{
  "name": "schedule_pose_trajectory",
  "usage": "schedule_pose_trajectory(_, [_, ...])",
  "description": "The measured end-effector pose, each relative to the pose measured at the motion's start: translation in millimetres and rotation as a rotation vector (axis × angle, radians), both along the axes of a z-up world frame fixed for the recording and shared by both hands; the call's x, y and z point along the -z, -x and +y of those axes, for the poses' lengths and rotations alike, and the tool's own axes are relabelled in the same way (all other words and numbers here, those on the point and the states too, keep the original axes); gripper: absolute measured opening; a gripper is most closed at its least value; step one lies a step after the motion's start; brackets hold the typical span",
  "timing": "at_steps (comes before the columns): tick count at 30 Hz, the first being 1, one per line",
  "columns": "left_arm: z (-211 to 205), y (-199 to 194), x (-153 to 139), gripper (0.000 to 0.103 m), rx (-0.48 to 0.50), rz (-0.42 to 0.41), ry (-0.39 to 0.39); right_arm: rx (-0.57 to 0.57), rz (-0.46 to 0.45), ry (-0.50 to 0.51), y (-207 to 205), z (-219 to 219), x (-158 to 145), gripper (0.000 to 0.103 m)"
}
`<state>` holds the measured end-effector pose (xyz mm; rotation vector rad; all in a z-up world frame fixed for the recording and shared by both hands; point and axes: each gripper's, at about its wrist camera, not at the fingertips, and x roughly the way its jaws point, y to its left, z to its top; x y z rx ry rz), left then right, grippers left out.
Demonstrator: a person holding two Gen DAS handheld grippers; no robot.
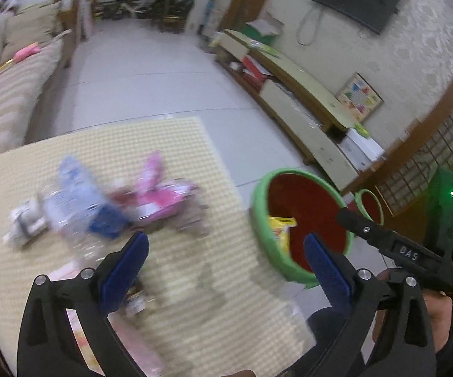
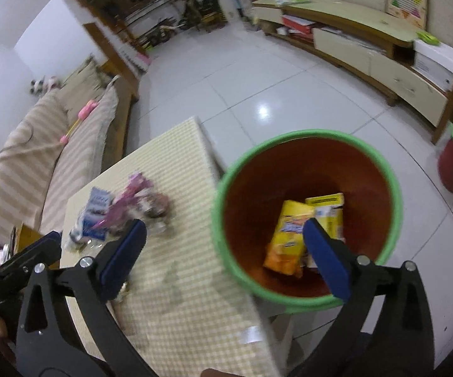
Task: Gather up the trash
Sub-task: 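Move both tools back over the table toward the paper cup and pink bag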
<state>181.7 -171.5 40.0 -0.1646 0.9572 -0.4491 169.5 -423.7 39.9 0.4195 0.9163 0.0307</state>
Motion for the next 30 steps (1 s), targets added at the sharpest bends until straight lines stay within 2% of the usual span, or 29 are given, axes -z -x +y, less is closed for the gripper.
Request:
schedule_pose_trajectory(7, [87.0, 12.7, 2.1, 0.095, -0.168, -0.004, -0.034, -0.113, 0.003, 0.036, -12.9, 67.9, -0.9, 0.098])
schedule_pose_trajectory(13, [146.3, 11.7, 13.1, 0.095, -0.235, 0.019, -0.072, -0.174, 0.0, 0.081, -28.5, 109.0, -1.1, 0.098])
schedule_pose_trajectory(20, [185.9, -7.2, 28.5, 0.095, -0.242, 0.05, -0.14, -0.195, 0.008, 0.133, -52.2, 134.7, 1.6, 0.098])
schedule_pose_trajectory(28, [196.9, -35.4, 46.4, 0.095, -0.202, 0.06, -0.215, -0.21, 0.035, 0.137, -78.9, 148.4, 13.4, 0.098])
schedule_pose_trajectory(30, [197.9, -41.4, 52.5, 0.095, -0.191, 0.066, -0.226, -0.227, 0.047, 0.139, -84.0, 154.6, 18.1, 0.095])
